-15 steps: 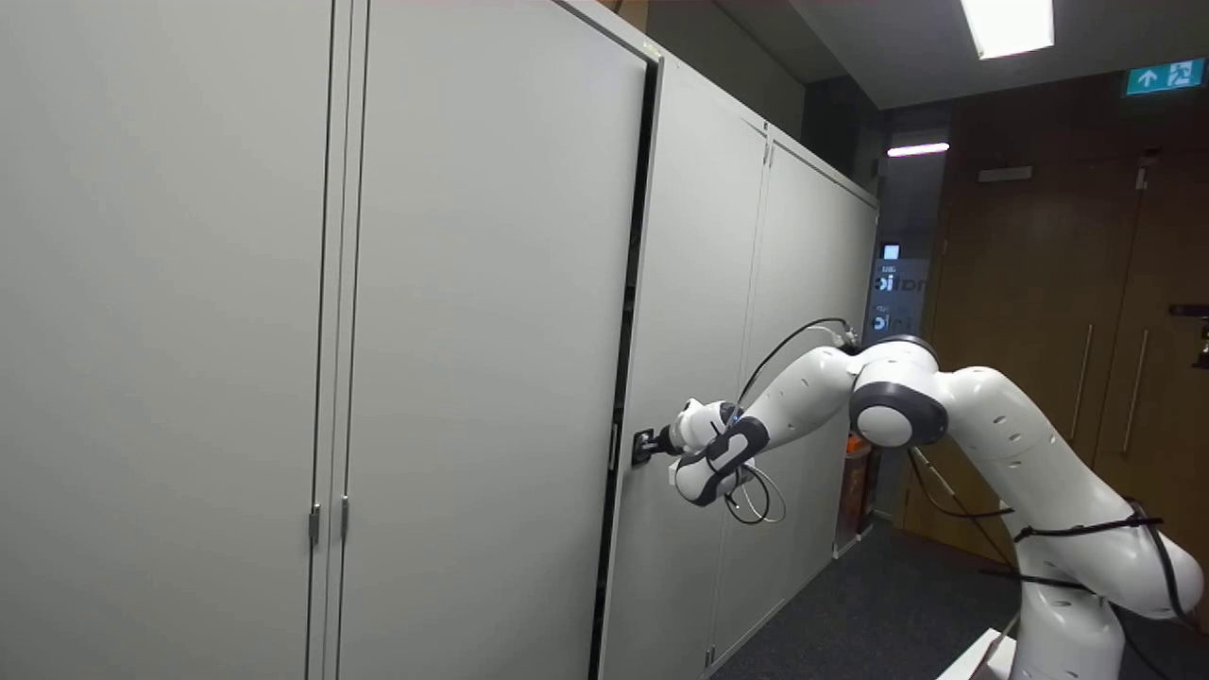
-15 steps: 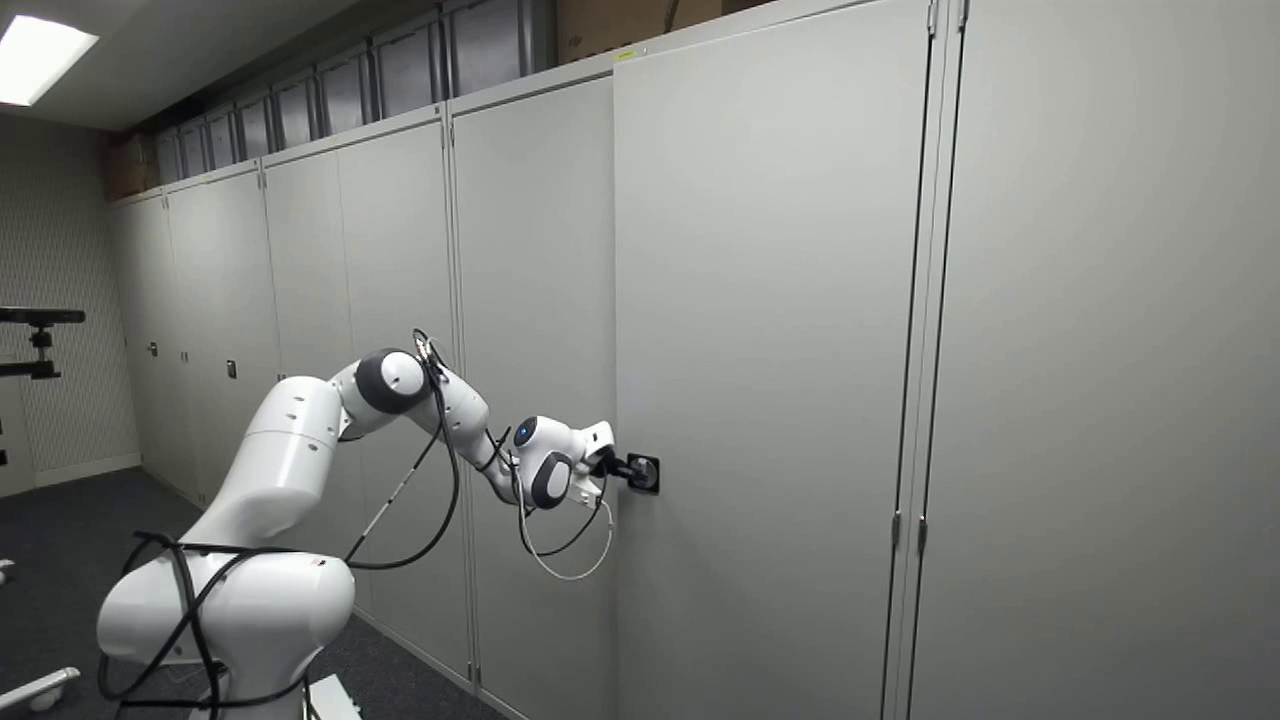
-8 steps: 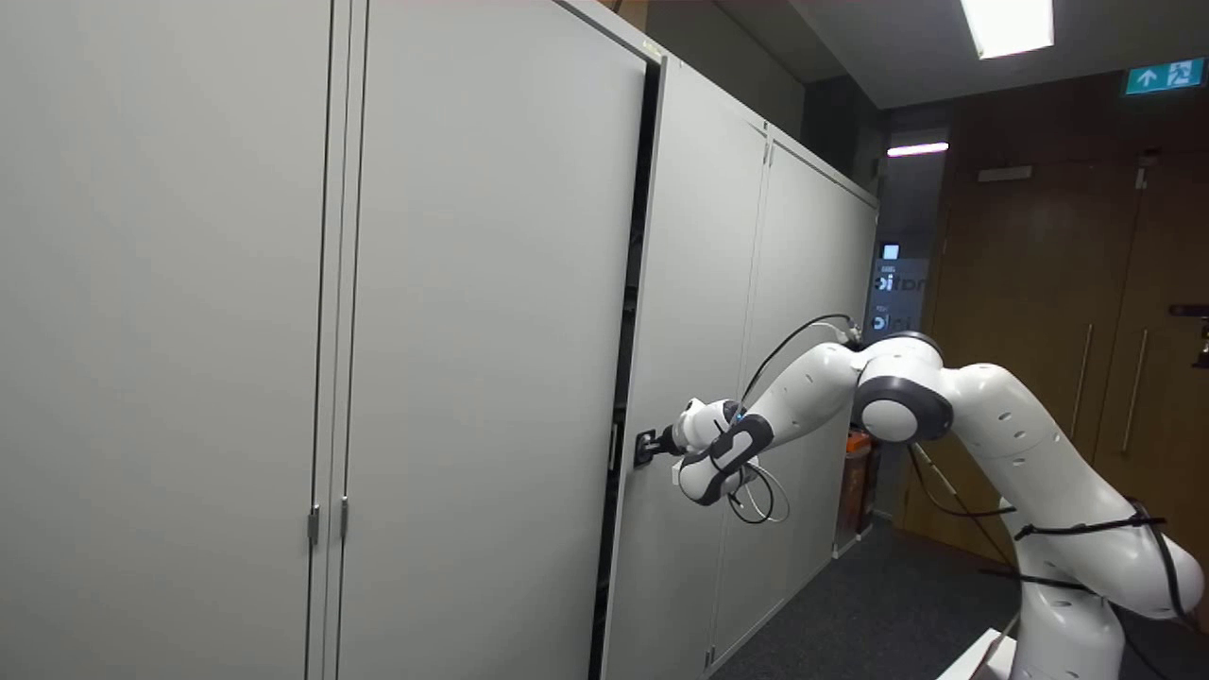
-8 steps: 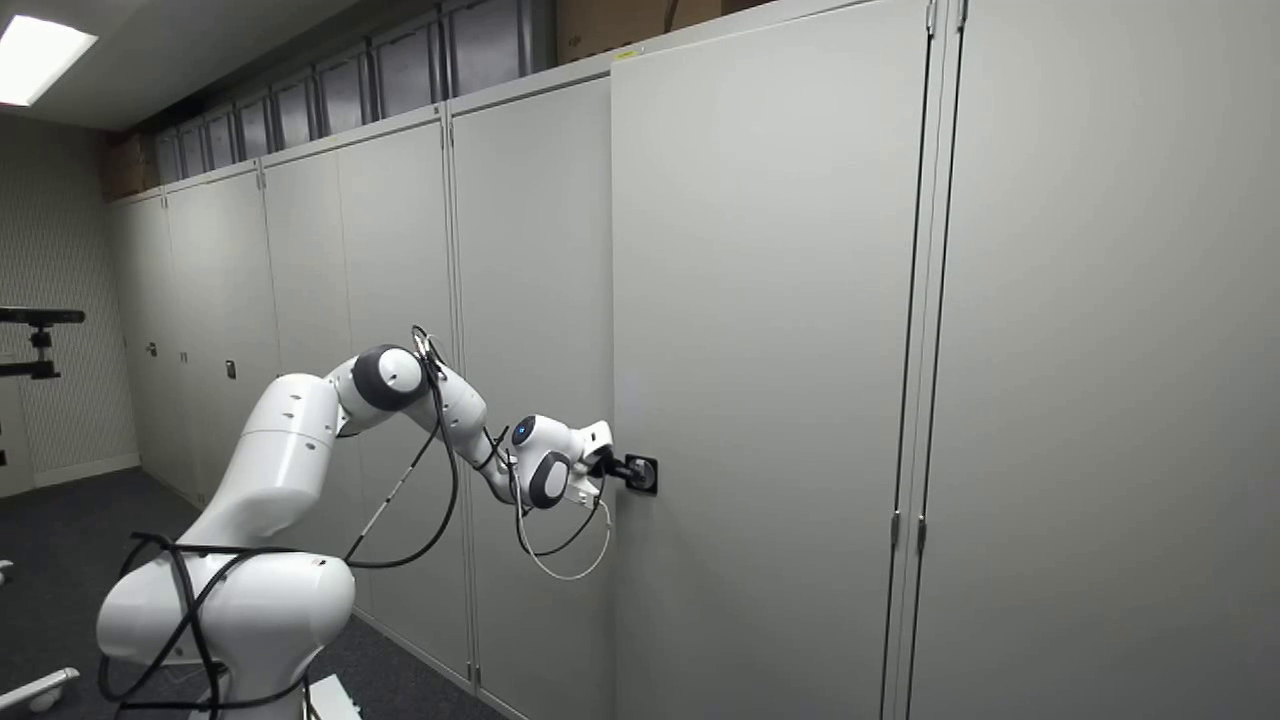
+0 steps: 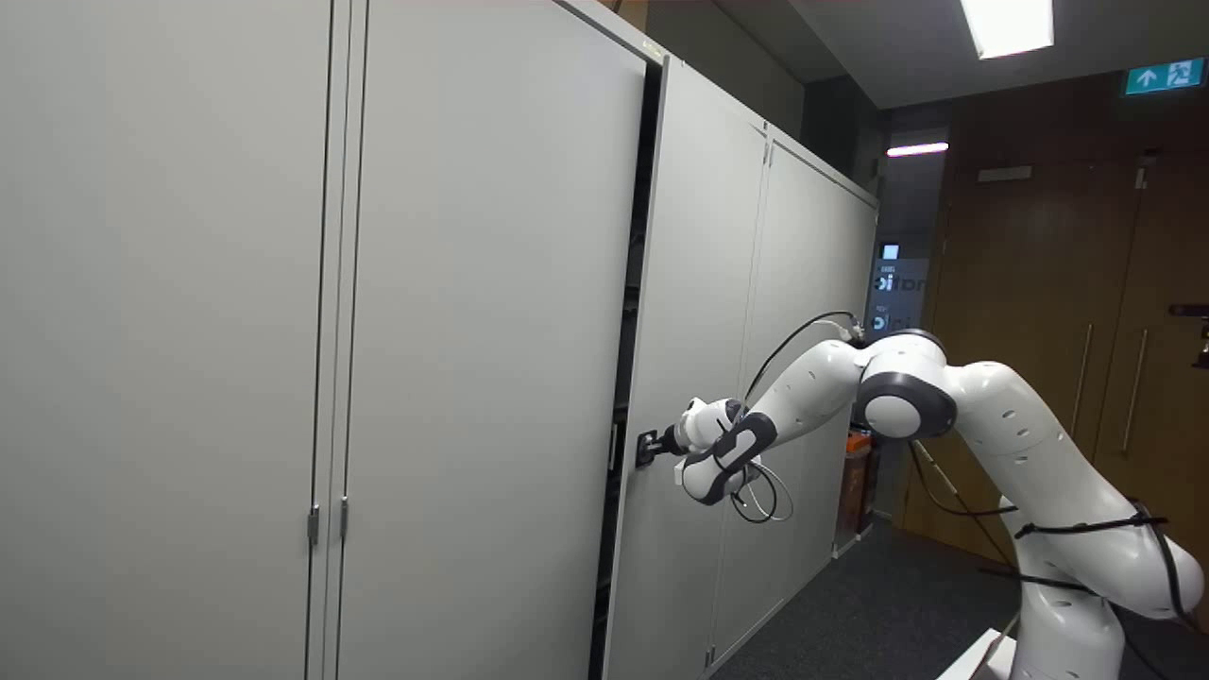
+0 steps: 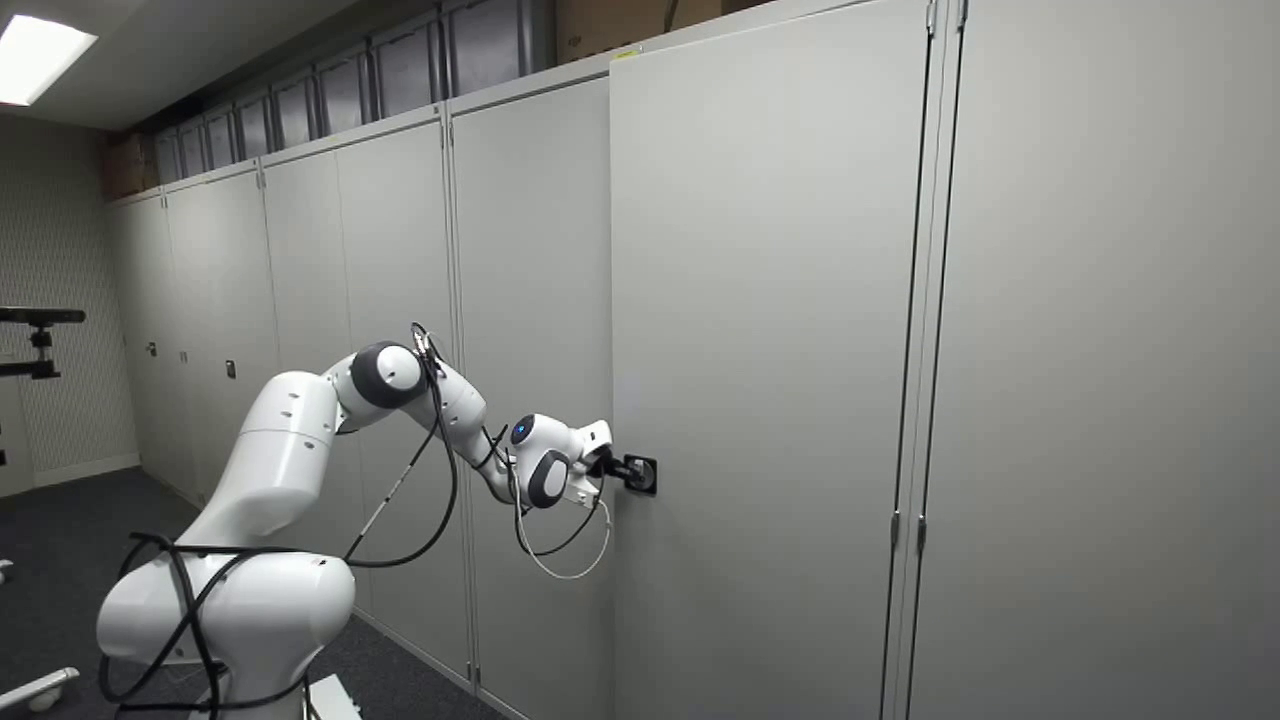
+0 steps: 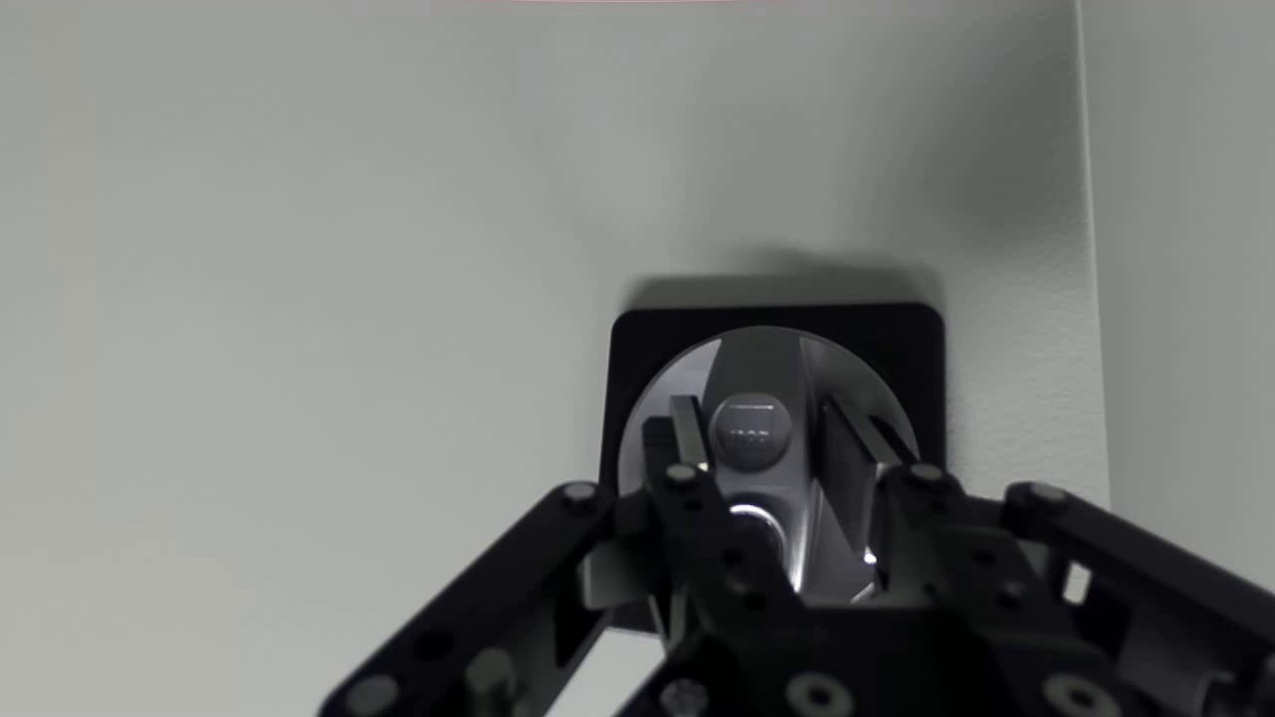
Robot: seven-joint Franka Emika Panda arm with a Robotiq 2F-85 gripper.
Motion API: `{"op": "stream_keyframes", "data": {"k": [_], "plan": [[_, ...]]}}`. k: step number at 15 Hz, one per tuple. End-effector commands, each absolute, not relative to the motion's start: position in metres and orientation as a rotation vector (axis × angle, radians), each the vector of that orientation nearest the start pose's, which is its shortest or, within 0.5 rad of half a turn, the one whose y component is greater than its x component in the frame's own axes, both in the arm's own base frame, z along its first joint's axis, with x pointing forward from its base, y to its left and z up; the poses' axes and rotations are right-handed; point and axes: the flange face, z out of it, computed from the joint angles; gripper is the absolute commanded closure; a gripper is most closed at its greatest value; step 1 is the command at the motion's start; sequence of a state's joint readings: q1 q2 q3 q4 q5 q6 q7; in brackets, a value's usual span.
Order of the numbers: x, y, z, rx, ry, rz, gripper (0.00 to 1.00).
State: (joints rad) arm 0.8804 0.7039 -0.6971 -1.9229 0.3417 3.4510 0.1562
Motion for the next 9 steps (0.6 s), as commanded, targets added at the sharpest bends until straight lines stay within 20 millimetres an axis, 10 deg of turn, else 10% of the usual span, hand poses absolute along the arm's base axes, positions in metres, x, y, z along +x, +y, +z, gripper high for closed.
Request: {"op": "stream_keyframes", "data": {"k": [1, 9], "plan": [[0.638, 0.160, 0.356, -2.735, -0.023, -1.647, 0.90], [0.635, 0.154, 0.376, -2.717, -0.015, -1.651, 0.90]]}}
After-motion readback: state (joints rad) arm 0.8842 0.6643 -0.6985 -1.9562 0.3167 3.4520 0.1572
